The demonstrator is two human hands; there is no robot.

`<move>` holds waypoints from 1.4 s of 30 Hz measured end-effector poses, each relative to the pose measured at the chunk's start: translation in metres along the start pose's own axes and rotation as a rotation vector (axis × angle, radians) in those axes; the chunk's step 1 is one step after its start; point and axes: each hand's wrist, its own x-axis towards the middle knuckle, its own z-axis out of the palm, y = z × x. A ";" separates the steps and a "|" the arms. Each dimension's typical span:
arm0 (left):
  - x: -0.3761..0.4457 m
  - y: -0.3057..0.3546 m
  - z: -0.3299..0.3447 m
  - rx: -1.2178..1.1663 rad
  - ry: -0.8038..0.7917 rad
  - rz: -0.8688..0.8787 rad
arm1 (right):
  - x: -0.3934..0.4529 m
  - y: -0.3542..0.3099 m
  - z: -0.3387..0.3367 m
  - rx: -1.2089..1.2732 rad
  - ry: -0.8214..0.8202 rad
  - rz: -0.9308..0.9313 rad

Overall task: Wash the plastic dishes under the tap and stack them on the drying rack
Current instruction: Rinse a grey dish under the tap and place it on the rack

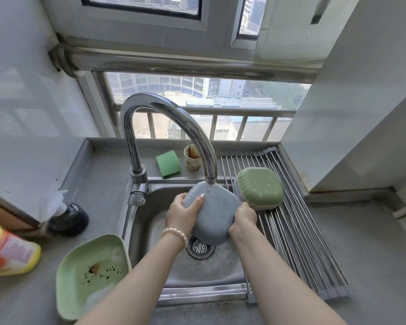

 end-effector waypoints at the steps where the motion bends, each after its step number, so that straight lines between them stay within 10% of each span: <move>1: -0.006 -0.001 0.005 0.000 0.117 0.002 | -0.004 0.004 0.002 -0.015 0.000 -0.025; 9: -0.014 0.007 0.035 -0.334 0.405 -0.488 | -0.026 0.041 0.014 -0.215 0.064 -0.663; 19: 0.004 0.010 -0.024 -0.994 -0.507 -0.840 | -0.011 0.036 -0.026 -0.738 -0.228 -1.860; 23: -0.002 0.007 -0.034 -0.904 -0.477 -0.751 | -0.018 0.026 -0.022 -0.824 -0.410 -2.162; 30: -0.010 -0.019 -0.029 -1.144 -0.392 -0.449 | -0.010 0.030 -0.041 -1.328 -0.738 -1.830; 34: -0.014 -0.021 -0.020 -1.186 -0.401 -0.440 | -0.025 0.025 -0.034 -1.949 -0.519 -1.358; 42: -0.019 -0.017 -0.004 -1.322 -0.349 -0.454 | -0.029 0.037 0.010 -1.984 -0.295 -0.921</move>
